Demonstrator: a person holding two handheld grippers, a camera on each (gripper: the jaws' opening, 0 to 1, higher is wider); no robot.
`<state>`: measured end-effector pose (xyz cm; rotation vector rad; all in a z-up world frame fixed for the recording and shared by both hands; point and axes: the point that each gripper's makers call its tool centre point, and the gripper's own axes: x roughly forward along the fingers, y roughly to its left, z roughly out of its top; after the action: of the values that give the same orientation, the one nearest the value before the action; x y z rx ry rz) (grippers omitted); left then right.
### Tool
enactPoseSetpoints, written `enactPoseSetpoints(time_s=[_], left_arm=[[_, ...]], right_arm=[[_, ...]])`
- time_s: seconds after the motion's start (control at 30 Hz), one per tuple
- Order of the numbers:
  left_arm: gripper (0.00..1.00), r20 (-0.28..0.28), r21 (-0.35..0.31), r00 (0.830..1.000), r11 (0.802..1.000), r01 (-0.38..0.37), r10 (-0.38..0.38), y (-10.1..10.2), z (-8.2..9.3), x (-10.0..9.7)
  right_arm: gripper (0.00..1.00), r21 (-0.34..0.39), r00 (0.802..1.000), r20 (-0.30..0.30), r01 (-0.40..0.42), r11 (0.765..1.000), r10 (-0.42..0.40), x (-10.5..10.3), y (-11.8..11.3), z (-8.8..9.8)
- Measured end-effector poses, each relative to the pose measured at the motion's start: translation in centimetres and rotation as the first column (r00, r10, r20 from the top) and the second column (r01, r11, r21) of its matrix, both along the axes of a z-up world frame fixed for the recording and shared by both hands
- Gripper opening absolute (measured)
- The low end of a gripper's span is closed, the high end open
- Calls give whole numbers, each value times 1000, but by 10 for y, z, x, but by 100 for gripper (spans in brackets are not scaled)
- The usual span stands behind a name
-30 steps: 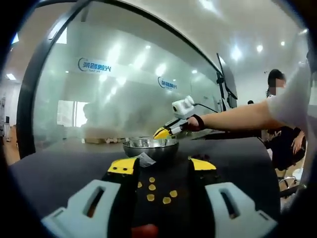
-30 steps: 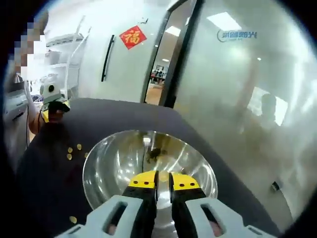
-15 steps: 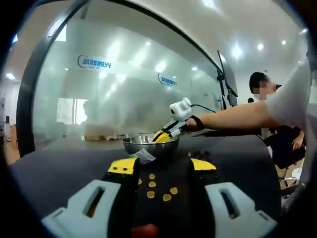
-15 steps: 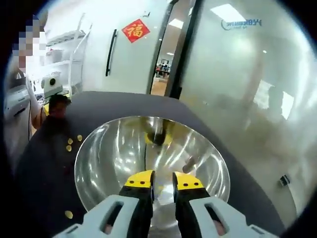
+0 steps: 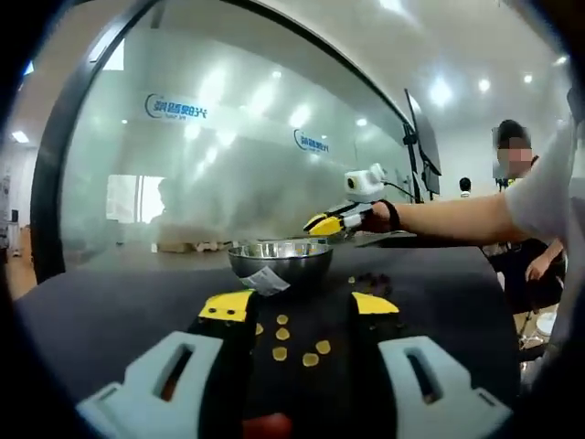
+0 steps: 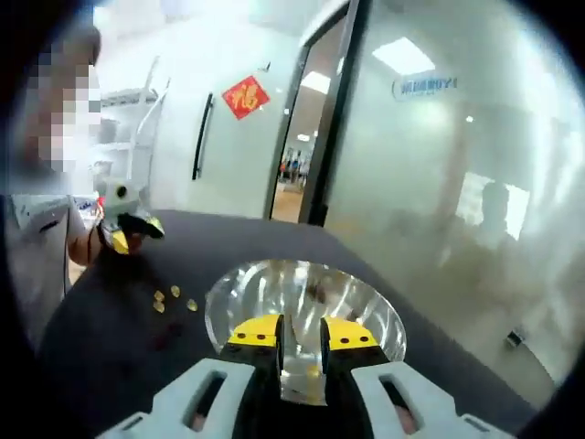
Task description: Pick candy and put bowl
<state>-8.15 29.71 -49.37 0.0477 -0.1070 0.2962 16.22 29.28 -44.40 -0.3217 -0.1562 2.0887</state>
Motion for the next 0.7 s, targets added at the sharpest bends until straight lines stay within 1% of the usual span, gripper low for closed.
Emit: enactPoseSetpoints(time_s=[0.03,0.07,0.1,0.17,0.23,0.3,0.4,0.47,0.5,0.57,0.6,0.63,0.67,0.7], left_arm=[[34,-1,-10,1000,1000,-1,1,1,-1,0],[34,-1,-14,1000,1000,0,0,2,-1,1],[34,-3,-17,1000,1000,0,0,2,-2,2],[34,-24,-17,1000,1000,-2,2,3,-6,5],[34,-42,-2,999,1000,-3,3,1,-8,8],[34,-65,16,998,1000,-1,2,-1,-11,12],[34,-88,30,996,1000,-6,9,1,-14,15],[34,-86,5,996,1000,-5,5,3,-16,15],[34,-89,-1,996,1000,-13,13,6,-16,15],[34,-100,-5,995,1000,-27,26,14,-17,15],[34,-126,-45,992,999,-5,0,17,-19,19],[34,-127,-37,992,999,1,-6,23,-15,22],[34,-154,-3,988,1000,-3,2,31,-15,23],[34,-201,9,979,1000,-26,27,43,-19,23]], right_arm=[[12,37,1000,-16,-14,999,15,-4,-16,2],[12,50,999,-38,-20,999,22,-6,-32,1],[12,49,999,-42,-15,999,17,-5,-45,-5],[12,67,998,-56,-10,998,14,-6,-64,-13],[12,76,996,-91,-5,997,11,-6,-81,-21],[12,87,994,-107,-1,996,10,-5,-95,-31],[12,82,994,-113,2,997,7,0,-100,-42],[12,98,986,-164,-3,995,19,0,-100,-42],[12,94,986,-163,-3,996,18,1,-100,-44],[12,77,990,-142,-2,997,13,-1,-98,-50],[12,75,991,-129,-17,997,26,-5,-100,-51],[12,82,989,-139,-36,996,47,-8,-101,-49],[12,85,987,-153,-46,995,59,-11,-102,-47],[12,90,987,-148,-50,995,63,-13,-104,-45]])
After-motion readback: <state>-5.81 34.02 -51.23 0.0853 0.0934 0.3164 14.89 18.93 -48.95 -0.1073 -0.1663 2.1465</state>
